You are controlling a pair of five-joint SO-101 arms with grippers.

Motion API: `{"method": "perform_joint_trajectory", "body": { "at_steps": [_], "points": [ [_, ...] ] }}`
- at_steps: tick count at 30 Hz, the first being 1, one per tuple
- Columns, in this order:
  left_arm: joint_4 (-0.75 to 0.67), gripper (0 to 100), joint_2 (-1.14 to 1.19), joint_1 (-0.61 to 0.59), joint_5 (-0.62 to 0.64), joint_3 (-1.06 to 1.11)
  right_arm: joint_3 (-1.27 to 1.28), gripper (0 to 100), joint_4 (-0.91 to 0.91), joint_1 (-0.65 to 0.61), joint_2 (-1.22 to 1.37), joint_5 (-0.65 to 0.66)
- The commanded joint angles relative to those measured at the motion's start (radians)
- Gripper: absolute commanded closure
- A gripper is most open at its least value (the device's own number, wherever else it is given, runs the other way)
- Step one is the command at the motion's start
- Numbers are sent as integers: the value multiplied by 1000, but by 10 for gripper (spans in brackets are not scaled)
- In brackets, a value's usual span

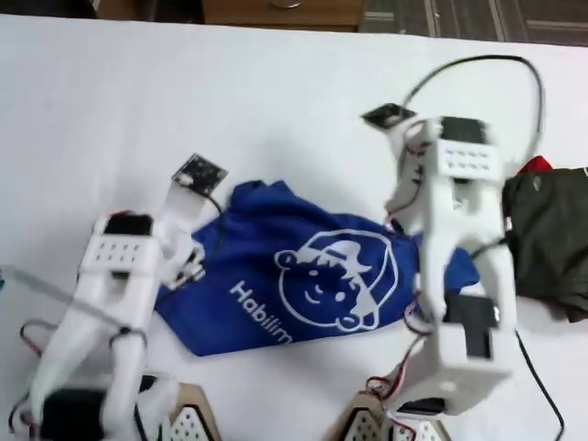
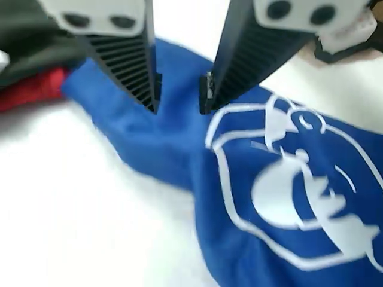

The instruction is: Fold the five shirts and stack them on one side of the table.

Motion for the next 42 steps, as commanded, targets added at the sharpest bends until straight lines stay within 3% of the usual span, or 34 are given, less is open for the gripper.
{"method": "perform_joint_trajectory", "body": {
  "at_steps": [1, 7, 12, 18, 23, 35, 37, 42],
  "points": [
    [-44, 805, 196, 6, 40, -119, 95, 882, -2, -15, -165, 9],
    [-35, 805, 434, 6, 87, -213, 137, 878, -289, -262, -251, -38],
    [63, 805, 434, 5, 77, -211, 68, 808, -503, -378, -42, -173],
    [124, 806, 433, -114, 75, -209, -224, 669, -476, -473, 320, -167],
    [126, 805, 350, -224, 72, -170, -473, 669, -395, -498, 539, -172],
    [212, 805, -176, -229, 40, 50, -704, 670, -237, -593, 780, -175],
    [210, 805, -222, -229, 26, 67, -704, 704, -232, -588, 792, -175],
    [204, 805, -247, -229, -11, 85, -721, 911, -237, -524, 799, -175]
  ]
}}
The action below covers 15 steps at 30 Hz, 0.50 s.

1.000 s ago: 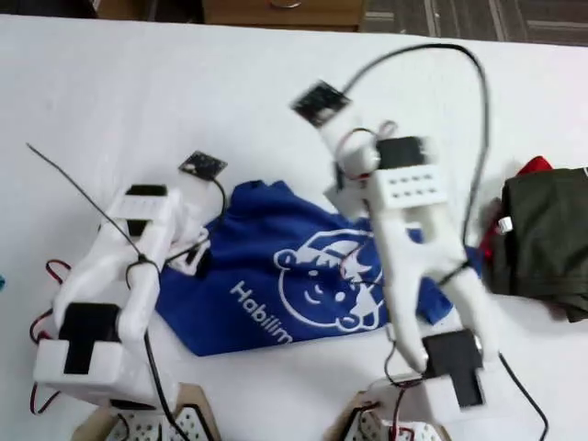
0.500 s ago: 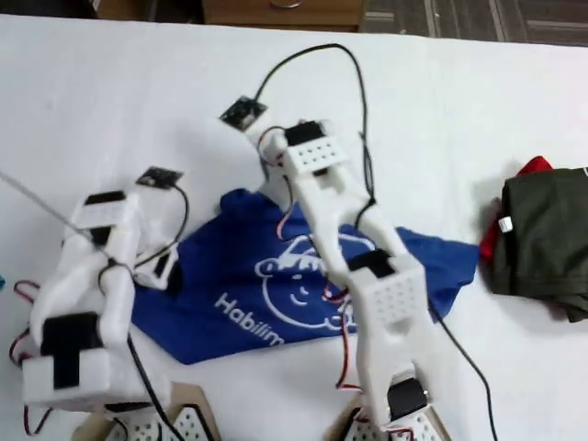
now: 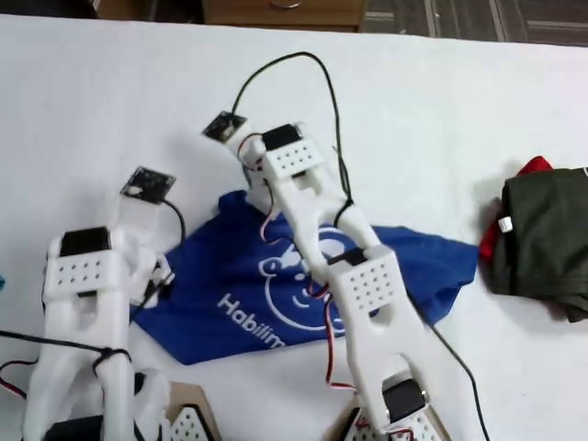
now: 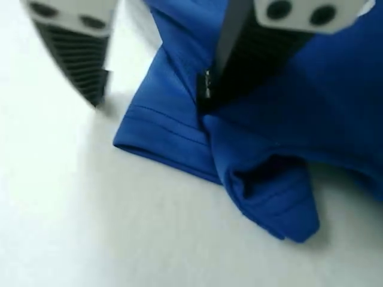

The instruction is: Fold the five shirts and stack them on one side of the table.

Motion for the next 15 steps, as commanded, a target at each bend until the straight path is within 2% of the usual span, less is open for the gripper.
{"method": "perform_joint_trajectory", "body": {
  "at_steps": [1, 2, 9, 15],
  "points": [
    [3, 805, -34, -9, -11, 2, -20, 950, 4, 38, 4, -9],
    [2, 805, -34, -9, -11, 2, -21, 981, 7, 50, 4, -8],
    [-12, 805, -34, -9, -8, 4, -68, 978, 45, 139, -7, -3],
    [-12, 805, -32, -9, -12, 4, -376, 978, 179, 251, -7, -2]
  ]
}}
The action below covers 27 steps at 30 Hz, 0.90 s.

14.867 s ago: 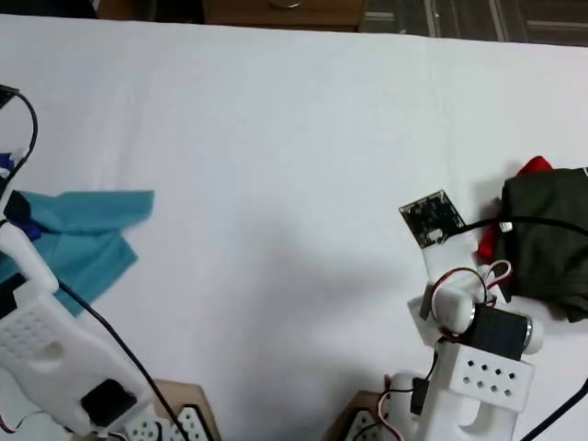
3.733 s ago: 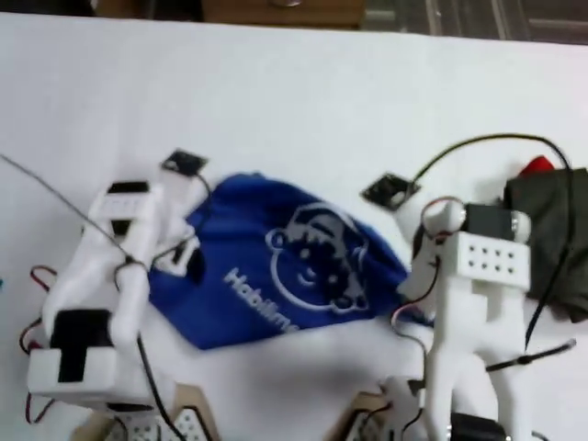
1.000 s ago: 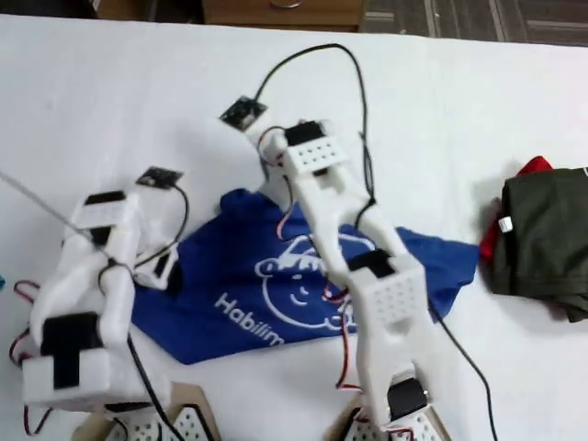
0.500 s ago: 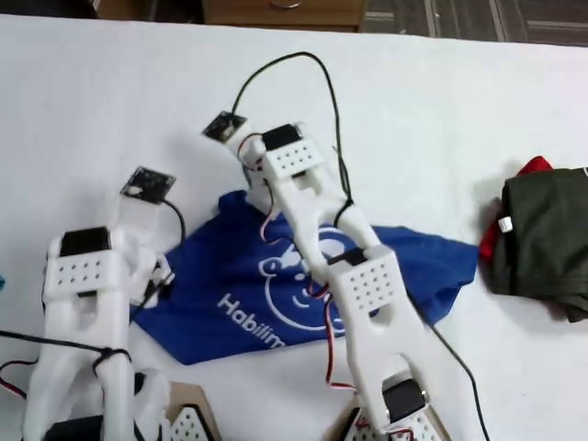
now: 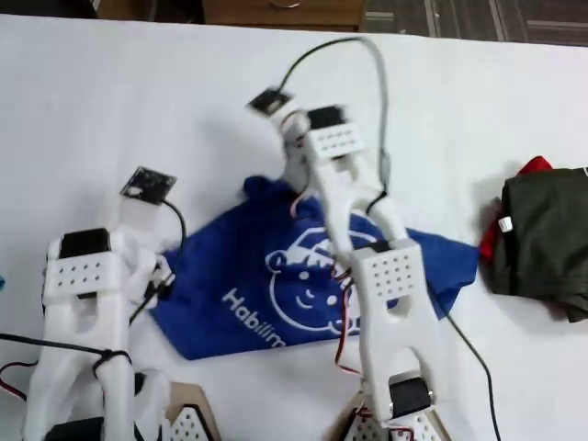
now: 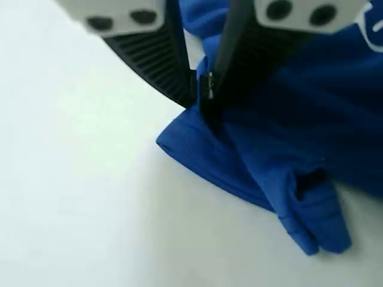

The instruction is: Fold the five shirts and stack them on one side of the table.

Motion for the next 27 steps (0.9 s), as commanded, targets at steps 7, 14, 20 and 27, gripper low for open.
{"method": "perform_joint_trajectory", "body": {
  "at_steps": [7, 14, 20, 27],
  "points": [
    [-58, 805, -28, -3, -11, -2, -404, 978, 203, 137, -13, -6],
    [-117, 804, 75, -3, -12, -12, -344, 978, 203, 185, -15, -8],
    [-114, 804, 371, -3, -6, -107, -170, 978, 203, 191, -15, -2],
    [-74, 804, 583, -3, 44, -314, -293, 978, 202, 136, -82, -2]
  ]
}}
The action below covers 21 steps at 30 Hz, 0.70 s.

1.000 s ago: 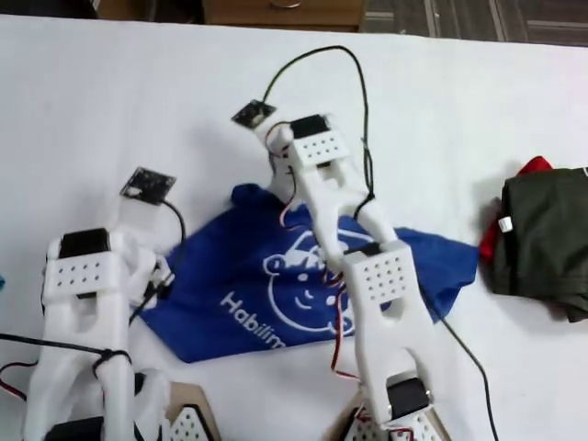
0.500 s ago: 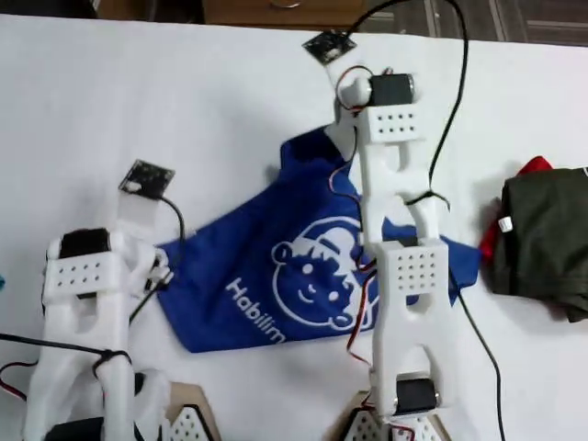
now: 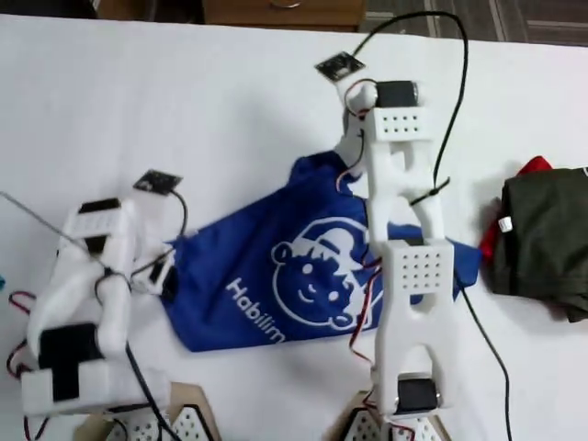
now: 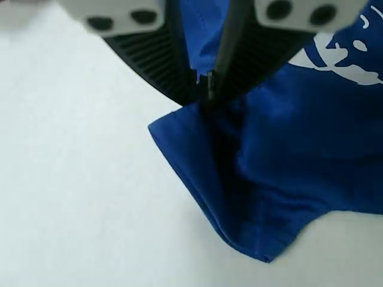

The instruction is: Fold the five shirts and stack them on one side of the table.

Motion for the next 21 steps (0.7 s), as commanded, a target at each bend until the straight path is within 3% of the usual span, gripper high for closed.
{"method": "perform_joint_trajectory", "body": {
  "at_steps": [1, 11, 18, 21],
  "points": [
    [43, 804, 43, -3, 28, -127, -91, 978, 13, -24, -113, 0],
    [233, 805, 41, -9, 31, -344, 75, 978, 15, -87, -475, 0],
    [193, 805, 49, -11, 28, -338, 287, 978, 10, -104, -639, 5],
    [155, 804, 49, -9, 18, -297, 319, 978, 10, -58, -659, 78]
  ]
}}
